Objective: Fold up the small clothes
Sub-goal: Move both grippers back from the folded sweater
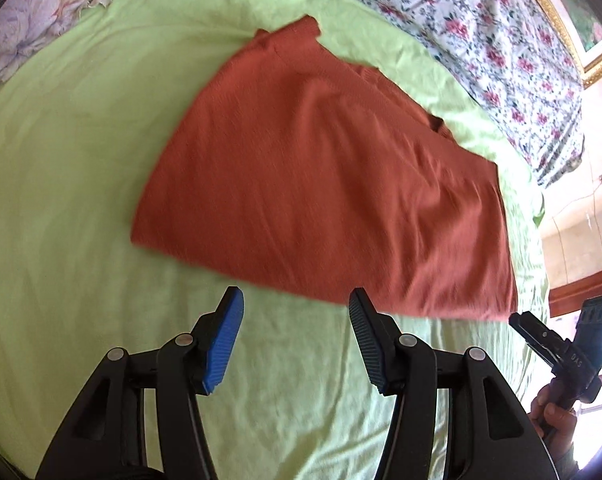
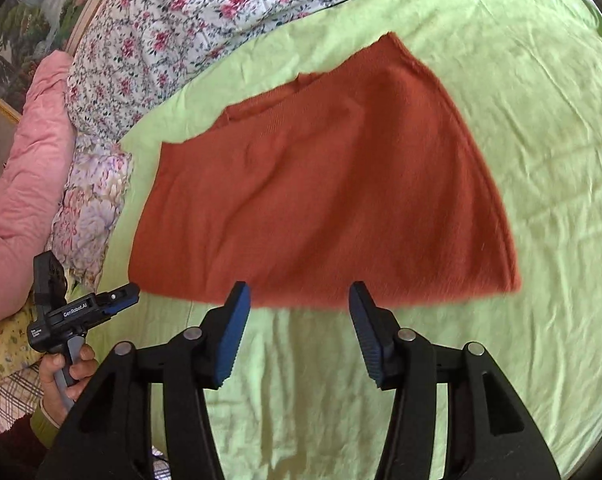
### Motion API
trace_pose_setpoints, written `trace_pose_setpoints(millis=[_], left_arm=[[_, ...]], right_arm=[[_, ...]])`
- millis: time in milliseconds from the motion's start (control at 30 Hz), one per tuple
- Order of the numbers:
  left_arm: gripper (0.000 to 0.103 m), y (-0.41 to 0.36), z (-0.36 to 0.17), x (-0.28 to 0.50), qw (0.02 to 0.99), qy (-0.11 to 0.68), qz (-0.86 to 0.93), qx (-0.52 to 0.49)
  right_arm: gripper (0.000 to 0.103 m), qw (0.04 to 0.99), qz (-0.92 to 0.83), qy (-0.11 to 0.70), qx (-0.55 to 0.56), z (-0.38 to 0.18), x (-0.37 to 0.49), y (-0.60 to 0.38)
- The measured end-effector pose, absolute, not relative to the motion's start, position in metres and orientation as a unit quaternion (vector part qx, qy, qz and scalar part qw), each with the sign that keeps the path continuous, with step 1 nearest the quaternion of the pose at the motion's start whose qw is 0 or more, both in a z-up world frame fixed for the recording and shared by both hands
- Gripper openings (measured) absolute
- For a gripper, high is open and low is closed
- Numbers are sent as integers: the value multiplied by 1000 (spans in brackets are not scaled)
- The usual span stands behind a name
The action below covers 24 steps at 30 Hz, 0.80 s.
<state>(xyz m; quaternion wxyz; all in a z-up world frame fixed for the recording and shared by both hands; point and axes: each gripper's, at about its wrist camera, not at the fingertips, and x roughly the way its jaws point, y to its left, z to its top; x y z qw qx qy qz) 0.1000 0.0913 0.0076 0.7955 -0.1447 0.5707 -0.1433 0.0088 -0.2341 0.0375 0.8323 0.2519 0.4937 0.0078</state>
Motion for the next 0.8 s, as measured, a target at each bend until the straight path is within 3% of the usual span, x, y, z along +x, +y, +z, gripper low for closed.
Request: trace_pose_setpoints(millis=[300,800], left_arm=[[63,81,15,80,792,571,-168,-138],[68,82,16,74,790,570,-160,-160]], right_arm=[[54,835,8,487,258,42,-16,-218],[56,836,17,479,267,45,-34,-218]])
